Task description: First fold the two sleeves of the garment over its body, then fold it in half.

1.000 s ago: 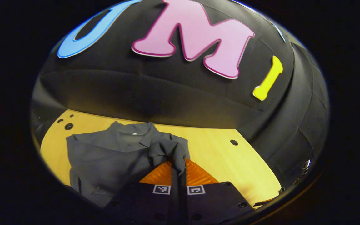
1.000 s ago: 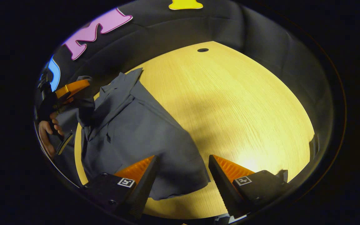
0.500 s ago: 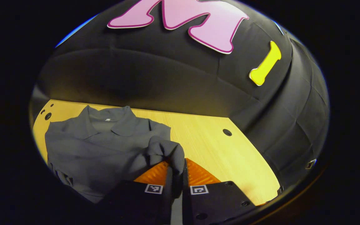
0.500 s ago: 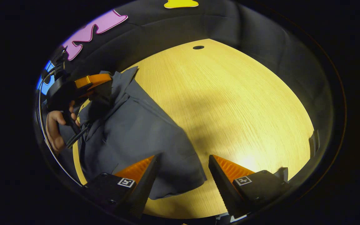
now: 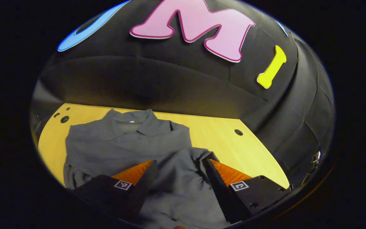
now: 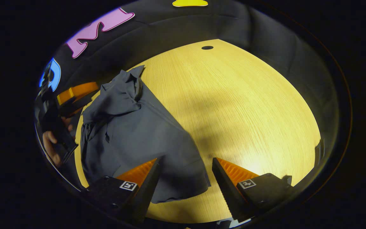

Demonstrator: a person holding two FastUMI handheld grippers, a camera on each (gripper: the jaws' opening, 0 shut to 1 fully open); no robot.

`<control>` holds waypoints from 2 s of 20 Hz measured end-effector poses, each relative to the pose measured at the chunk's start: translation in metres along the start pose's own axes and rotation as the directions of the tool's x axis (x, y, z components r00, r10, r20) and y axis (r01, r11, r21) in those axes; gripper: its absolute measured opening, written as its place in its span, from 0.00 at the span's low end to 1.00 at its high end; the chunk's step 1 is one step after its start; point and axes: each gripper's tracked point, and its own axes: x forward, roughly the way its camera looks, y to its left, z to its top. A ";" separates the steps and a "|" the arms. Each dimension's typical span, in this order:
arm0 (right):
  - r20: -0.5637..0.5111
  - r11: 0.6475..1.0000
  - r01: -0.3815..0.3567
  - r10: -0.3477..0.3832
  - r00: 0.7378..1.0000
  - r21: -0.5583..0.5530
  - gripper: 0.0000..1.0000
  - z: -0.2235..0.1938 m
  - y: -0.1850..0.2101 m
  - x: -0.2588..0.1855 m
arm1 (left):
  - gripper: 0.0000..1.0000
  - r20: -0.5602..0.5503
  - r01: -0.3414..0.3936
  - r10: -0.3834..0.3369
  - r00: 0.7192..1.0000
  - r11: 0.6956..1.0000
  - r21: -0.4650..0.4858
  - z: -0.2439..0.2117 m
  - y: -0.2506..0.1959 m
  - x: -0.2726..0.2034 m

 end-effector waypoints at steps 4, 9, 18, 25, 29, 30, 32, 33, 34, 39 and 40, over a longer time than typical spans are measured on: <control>-0.030 1.000 -0.006 0.006 1.000 -0.016 0.99 -0.006 -0.003 0.005 | 0.96 -0.037 -0.132 0.132 0.991 0.991 -0.004 -0.046 0.059 -0.076; -0.072 0.999 -0.011 0.009 0.997 -0.040 0.99 -0.017 0.001 0.012 | 0.96 -0.144 -0.314 0.303 0.942 0.947 -0.063 -0.120 0.133 -0.156; -0.156 0.984 -0.077 0.052 0.986 -0.161 0.99 -0.052 0.058 0.011 | 0.96 -0.244 -0.450 0.416 0.876 0.887 -0.105 -0.199 0.181 -0.224; -0.186 0.960 -0.072 0.021 0.982 -0.270 0.99 -0.070 0.088 0.016 | 0.96 -0.309 -0.458 0.413 0.857 0.884 -0.089 -0.235 0.186 -0.244; -0.193 0.945 -0.037 -0.028 0.981 -0.325 0.99 -0.074 0.087 0.017 | 0.96 -0.329 -0.459 0.415 0.848 0.886 -0.068 -0.246 0.188 -0.238; -0.191 0.939 -0.026 -0.043 0.981 -0.343 0.99 -0.074 0.087 0.018 | 0.96 -0.337 -0.463 0.417 0.844 0.884 -0.065 -0.249 0.189 -0.237; -0.180 0.922 0.009 -0.085 0.980 -0.387 0.98 -0.076 0.083 0.020 | 0.97 -0.337 -0.471 0.429 0.838 0.880 -0.051 -0.250 0.190 -0.237; -0.176 0.913 0.020 -0.101 0.979 -0.408 0.97 -0.077 0.082 0.023 | 0.96 -0.339 -0.469 0.429 0.837 0.882 -0.044 -0.250 0.189 -0.237; -0.176 0.910 0.010 -0.091 0.980 -0.414 0.89 -0.077 0.087 0.020 | 0.97 -0.341 -0.466 0.426 0.838 0.884 -0.041 -0.250 0.188 -0.236; -0.204 0.915 -0.052 -0.034 0.978 -0.401 0.32 -0.084 0.103 0.023 | 0.60 -0.361 -0.425 0.389 0.848 0.905 -0.024 -0.249 0.167 -0.222; -0.210 0.912 -0.066 -0.023 0.977 -0.405 0.21 -0.085 0.104 0.023 | 0.44 -0.359 -0.416 0.382 0.851 0.909 -0.017 -0.249 0.163 -0.220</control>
